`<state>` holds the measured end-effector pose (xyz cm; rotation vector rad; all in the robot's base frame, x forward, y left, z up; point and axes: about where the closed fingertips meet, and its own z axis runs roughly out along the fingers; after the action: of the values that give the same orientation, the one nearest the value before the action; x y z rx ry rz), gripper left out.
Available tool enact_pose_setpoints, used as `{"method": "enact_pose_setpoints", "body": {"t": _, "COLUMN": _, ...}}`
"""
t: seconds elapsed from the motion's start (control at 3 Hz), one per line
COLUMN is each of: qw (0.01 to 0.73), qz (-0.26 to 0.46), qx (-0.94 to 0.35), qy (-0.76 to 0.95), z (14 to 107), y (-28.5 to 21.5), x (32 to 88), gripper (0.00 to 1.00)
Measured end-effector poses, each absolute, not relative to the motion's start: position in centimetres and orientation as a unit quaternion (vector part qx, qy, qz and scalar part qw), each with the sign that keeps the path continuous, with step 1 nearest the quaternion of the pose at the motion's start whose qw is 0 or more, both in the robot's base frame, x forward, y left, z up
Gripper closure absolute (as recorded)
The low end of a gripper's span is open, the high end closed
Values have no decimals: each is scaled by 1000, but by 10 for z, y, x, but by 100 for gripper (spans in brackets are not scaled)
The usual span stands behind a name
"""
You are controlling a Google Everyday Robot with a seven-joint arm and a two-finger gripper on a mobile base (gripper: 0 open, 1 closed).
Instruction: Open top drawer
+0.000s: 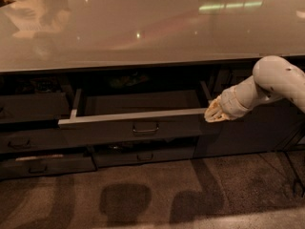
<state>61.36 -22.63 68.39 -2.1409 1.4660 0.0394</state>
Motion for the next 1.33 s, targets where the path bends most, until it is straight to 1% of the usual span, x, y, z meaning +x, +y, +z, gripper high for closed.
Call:
{"method": "enact_pose_setpoints", "body": {"t": 0.33, "qw": 264, "qz": 10, "qx": -791, "qy": 552, "z": 695, "y": -226, "x": 626, "gripper": 100}}
{"method": "enact_pose_setpoints", "body": {"t": 0.67, "qw": 256, "qz": -14, "qx": -795, "qy": 551, "z": 729, "y": -210, "x": 647, "gripper": 100}}
{"method": "enact_pose_setpoints", "body": {"t": 1.0, "qw": 256, "qz": -14, "qx": -795, "qy": 551, "z": 729, "y": -210, "x": 647, "gripper": 100}}
{"method": "enact_pose_setpoints", "body": {"t": 1.33, "qw": 244, "qz": -29, "qx": -800, "qy": 548, "z": 731, "y": -209, "x": 658, "gripper": 100}}
